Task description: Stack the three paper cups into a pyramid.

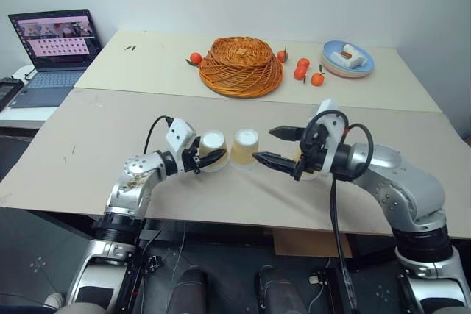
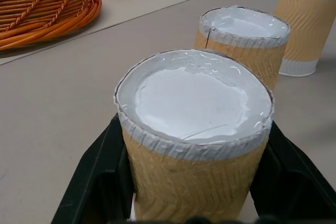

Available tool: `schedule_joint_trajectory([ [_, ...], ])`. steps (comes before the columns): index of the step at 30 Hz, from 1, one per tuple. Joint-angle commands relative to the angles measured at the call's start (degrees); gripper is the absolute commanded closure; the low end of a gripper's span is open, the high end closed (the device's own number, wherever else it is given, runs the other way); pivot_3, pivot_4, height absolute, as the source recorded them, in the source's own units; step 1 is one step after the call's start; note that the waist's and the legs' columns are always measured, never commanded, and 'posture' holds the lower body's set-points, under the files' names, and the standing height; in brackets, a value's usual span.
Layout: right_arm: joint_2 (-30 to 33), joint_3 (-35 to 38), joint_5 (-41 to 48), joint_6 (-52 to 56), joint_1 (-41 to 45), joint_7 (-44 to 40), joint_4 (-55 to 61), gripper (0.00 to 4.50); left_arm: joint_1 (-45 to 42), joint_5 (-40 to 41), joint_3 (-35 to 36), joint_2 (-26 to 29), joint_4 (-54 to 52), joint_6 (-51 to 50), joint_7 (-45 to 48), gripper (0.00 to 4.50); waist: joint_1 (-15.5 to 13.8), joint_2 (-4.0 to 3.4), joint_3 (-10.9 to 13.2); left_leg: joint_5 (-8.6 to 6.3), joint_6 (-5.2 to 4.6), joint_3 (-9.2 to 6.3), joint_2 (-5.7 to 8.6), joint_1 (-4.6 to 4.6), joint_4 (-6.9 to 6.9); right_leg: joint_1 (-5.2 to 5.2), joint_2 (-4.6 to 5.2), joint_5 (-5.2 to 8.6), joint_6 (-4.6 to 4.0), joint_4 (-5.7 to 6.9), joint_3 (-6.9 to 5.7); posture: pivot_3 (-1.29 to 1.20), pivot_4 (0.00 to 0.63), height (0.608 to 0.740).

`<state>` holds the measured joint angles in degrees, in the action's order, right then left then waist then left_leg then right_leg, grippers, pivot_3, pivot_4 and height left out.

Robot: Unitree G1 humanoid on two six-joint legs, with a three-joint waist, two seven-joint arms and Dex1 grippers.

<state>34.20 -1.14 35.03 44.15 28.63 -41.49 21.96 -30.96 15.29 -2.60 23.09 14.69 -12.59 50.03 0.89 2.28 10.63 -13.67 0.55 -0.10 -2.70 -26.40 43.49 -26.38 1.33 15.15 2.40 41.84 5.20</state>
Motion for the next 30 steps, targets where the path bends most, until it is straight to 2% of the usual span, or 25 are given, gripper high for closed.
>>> schedule_joint_trajectory([
  [1,0.8,2.4,0.9,0.1,0.1,0.5,2.5,0.0,-1.0,-1.1,-1.2,-0.6,2.0,0.6,0.4,1.84,-0.1,0.0,0.0,0.0,0.0,0.0,0.0,0.0,0.0,0.0,0.0,0.0,0.0,0.0,0.0,0.0,0.15,0.671],
  [4,1.0,2.8,1.2,0.4,-0.2,0.8,2.8,0.0,-1.7,-1.6,-1.3,-1.0,3.4,1.1,0.4,1.84,-0.1,0.0,0.0,0.0,0.0,0.0,0.0,0.0,0.0,0.01,0.0,0.0,0.01,-0.02,0.0,0.0,0.15,0.671],
  [7,1.2,3.0,1.3,0.4,-0.3,0.9,2.9,0.0,-2.0,-2.0,-1.4,-1.2,3.9,1.9,0.5,0.99,-0.1,0.0,0.0,0.0,0.0,0.0,0.0,0.0,0.01,0.02,0.0,-0.01,0.01,-0.04,0.0,0.0,0.15,0.671],
  [9,1.2,3.0,1.2,0.5,-0.3,0.9,2.9,0.0,-2.1,-2.3,-1.4,-1.2,3.8,2.3,0.5,0.19,0.0,0.0,0.0,0.0,0.0,0.0,0.0,0.0,-0.03,0.01,0.0,-0.01,0.01,-0.07,0.0,0.0,0.15,0.671],
  [10,1.2,3.0,1.3,0.5,-0.3,0.9,2.9,0.0,-2.1,-2.2,-1.2,-1.1,3.3,2.1,0.4,0.07,0.0,0.0,0.0,0.0,0.0,0.0,0.0,-0.02,-0.08,-0.02,-0.01,-0.01,0.01,-0.1,0.0,0.0,0.15,0.671],
  [15,1.3,3.1,1.3,0.6,-0.5,0.9,3.0,0.0,-1.0,1.3,1.3,2.7,-5.3,-3.3,2.2,0.07,0.2,-0.01,0.0,0.0,0.0,0.0,-0.01,-0.04,-0.31,-0.04,-0.01,-0.01,0.0,-0.31,0.01,0.0,0.15,0.671],
  [22,1.9,3.6,1.3,0.8,-1.0,0.4,3.0,0.0,2.8,11.8,7.3,15.7,-23.3,-18.6,8.3,0.07,1.0,-0.07,0.1,0.0,0.0,0.0,-0.07,0.02,-0.58,-0.04,-0.03,-0.02,0.0,-0.49,-0.01,0.0,0.15,0.671],
  [26,2.8,4.6,0.9,0.4,-1.4,-0.1,2.1,0.0,2.6,16.5,10.6,21.0,-27.6,-24.1,9.3,0.07,1.2,-0.11,0.1,0.01,0.0,0.0,-0.07,0.04,-0.58,0.0,-0.02,-0.02,0.0,-0.57,-0.03,0.0,0.15,0.671],
  [30,7.3,10.4,0.1,-0.5,-3.6,-1.1,-0.7,0.0,1.2,21.0,12.5,22.7,-29.8,-28.1,9.4,0.07,0.8,-0.11,0.1,0.0,0.0,0.0,-0.06,0.04,-0.58,0.03,-0.01,-0.03,0.0,-0.66,-0.04,0.0,0.15,0.671],
])
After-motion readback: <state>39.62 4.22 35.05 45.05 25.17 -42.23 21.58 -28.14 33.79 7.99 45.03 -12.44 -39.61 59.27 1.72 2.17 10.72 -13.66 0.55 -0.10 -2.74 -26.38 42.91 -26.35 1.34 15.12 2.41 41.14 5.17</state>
